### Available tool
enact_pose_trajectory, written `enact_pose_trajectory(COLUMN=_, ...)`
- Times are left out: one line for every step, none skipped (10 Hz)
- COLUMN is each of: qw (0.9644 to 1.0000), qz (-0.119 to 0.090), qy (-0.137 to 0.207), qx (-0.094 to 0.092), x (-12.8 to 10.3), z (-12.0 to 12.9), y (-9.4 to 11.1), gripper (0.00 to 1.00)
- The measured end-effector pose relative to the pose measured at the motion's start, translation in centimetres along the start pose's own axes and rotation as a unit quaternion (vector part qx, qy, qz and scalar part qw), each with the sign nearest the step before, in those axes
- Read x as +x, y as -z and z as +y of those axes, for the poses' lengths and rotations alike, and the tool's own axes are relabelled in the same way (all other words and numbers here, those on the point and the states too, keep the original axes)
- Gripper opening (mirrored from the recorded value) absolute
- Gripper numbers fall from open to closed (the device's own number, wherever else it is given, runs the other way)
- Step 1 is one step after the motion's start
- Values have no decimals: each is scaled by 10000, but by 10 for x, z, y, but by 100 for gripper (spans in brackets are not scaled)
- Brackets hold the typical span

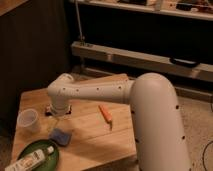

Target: Place the white sponge in the ceramic cup

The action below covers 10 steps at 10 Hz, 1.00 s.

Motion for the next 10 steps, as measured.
enact_pose_trajectory(qw=10000, qz=-55, qy=11, qx=-49, x=-2, z=-1, y=-2, gripper=80)
enact_pose_trajectory(qw=9999, qz=-80, qy=13, qx=-61, x=-4, z=-3, y=-4, gripper=80)
enact_pose_trajectory(qw=9999, qz=-98, qy=3, qx=-74, x=-7, z=-4, y=-4, gripper=80)
enact_pose_trajectory(qw=9998, qz=-116, qy=-50, qx=-120, x=-12, z=-3, y=-5, gripper=80)
enact_pose_trajectory(qw=9997, qz=-130, qy=-116, qx=-190, x=-15, z=-1, y=-6, gripper=80)
enact_pose_trajectory(qw=9994, qz=-142, qy=-167, qx=-274, x=-18, z=1, y=-6, gripper=80)
enact_pose_trajectory(qw=9991, qz=-152, qy=-203, qx=-333, x=-19, z=2, y=-7, gripper=80)
enact_pose_trajectory(qw=9987, qz=-180, qy=-243, qx=-414, x=-20, z=4, y=-8, gripper=80)
enact_pose_trajectory(qw=9984, qz=-247, qy=-199, qx=-464, x=-22, z=4, y=-11, gripper=80)
enact_pose_trajectory(qw=9980, qz=-324, qy=-167, qx=-519, x=-23, z=0, y=-15, gripper=80)
